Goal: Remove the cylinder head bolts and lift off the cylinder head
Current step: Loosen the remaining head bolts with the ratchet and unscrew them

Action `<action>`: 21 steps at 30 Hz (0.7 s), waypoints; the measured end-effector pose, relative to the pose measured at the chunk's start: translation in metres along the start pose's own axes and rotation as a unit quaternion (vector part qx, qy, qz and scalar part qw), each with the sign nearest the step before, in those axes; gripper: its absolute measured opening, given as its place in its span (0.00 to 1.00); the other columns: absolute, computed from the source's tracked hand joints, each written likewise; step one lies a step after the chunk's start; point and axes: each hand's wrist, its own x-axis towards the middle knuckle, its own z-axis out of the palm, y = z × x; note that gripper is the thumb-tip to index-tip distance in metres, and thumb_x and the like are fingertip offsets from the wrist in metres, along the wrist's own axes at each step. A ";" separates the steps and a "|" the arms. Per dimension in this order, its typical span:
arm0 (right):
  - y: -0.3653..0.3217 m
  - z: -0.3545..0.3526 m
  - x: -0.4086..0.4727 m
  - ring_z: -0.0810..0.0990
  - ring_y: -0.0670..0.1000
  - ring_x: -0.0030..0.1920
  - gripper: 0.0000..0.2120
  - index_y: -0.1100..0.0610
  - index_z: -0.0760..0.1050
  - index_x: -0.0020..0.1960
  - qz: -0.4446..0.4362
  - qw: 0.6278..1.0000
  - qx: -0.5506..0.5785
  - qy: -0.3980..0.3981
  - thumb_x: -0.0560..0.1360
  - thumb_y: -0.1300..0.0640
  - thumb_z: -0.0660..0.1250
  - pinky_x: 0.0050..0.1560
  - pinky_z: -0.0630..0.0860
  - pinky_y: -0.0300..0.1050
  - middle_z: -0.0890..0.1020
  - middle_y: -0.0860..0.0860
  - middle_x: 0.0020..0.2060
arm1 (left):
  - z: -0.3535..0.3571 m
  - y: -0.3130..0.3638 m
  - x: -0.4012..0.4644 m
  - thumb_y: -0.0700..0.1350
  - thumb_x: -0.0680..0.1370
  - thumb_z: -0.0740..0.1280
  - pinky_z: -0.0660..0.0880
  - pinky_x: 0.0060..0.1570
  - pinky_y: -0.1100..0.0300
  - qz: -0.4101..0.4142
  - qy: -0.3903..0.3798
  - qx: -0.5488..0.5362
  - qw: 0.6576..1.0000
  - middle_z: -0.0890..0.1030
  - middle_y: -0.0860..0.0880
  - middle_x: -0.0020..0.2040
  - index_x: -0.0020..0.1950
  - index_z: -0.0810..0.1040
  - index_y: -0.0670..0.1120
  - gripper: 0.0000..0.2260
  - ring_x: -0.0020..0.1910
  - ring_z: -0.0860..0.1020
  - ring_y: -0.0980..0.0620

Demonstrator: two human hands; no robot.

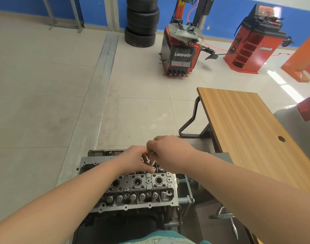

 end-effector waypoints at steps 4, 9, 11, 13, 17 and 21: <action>0.008 -0.001 -0.004 0.78 0.49 0.55 0.10 0.47 0.82 0.55 -0.070 0.995 0.075 0.001 0.78 0.59 0.67 0.38 0.68 0.43 0.77 0.44 0.58 | 0.006 -0.012 0.009 0.44 0.75 0.70 0.69 0.35 0.61 -0.047 -0.011 0.135 0.990 0.77 0.57 0.37 0.36 0.71 0.59 0.14 0.37 0.74 0.57; -0.001 0.007 0.002 0.77 0.55 0.47 0.15 0.52 0.75 0.64 -0.003 0.999 0.042 -0.015 0.83 0.45 0.64 0.37 0.66 0.46 0.81 0.52 0.50 | 0.021 -0.013 0.014 0.46 0.75 0.69 0.76 0.39 0.56 -0.088 -0.101 0.205 0.970 0.79 0.52 0.42 0.45 0.78 0.54 0.02 0.40 0.77 0.51; -0.001 0.009 0.002 0.78 0.59 0.45 0.12 0.55 0.74 0.62 0.028 0.999 0.024 0.003 0.84 0.48 0.62 0.36 0.68 0.48 0.81 0.55 0.48 | 0.026 -0.017 0.017 0.48 0.75 0.71 0.73 0.37 0.58 -0.093 -0.109 0.191 0.971 0.79 0.54 0.40 0.57 0.83 0.49 0.12 0.40 0.77 0.53; 0.000 0.009 0.001 0.79 0.58 0.46 0.10 0.55 0.74 0.61 0.025 0.999 0.040 0.004 0.82 0.53 0.64 0.35 0.68 0.47 0.82 0.55 0.49 | 0.028 -0.019 0.019 0.48 0.75 0.71 0.73 0.38 0.58 -0.095 -0.116 0.182 0.972 0.80 0.53 0.42 0.63 0.83 0.50 0.16 0.43 0.78 0.52; 0.004 0.008 -0.002 0.79 0.57 0.49 0.12 0.53 0.74 0.62 0.006 0.999 0.050 0.001 0.79 0.57 0.67 0.37 0.69 0.47 0.80 0.52 0.51 | 0.028 -0.025 0.022 0.50 0.76 0.75 0.74 0.45 0.58 -0.100 -0.111 0.153 0.977 0.81 0.54 0.51 0.64 0.83 0.52 0.17 0.51 0.79 0.52; 0.003 0.004 -0.004 0.80 0.57 0.50 0.12 0.51 0.75 0.61 0.004 0.998 0.057 0.019 0.79 0.58 0.67 0.40 0.75 0.49 0.80 0.50 0.51 | 0.029 -0.030 0.022 0.49 0.75 0.79 0.67 0.36 0.63 -0.105 -0.080 0.112 0.985 0.77 0.59 0.43 0.53 0.79 0.54 0.12 0.40 0.75 0.60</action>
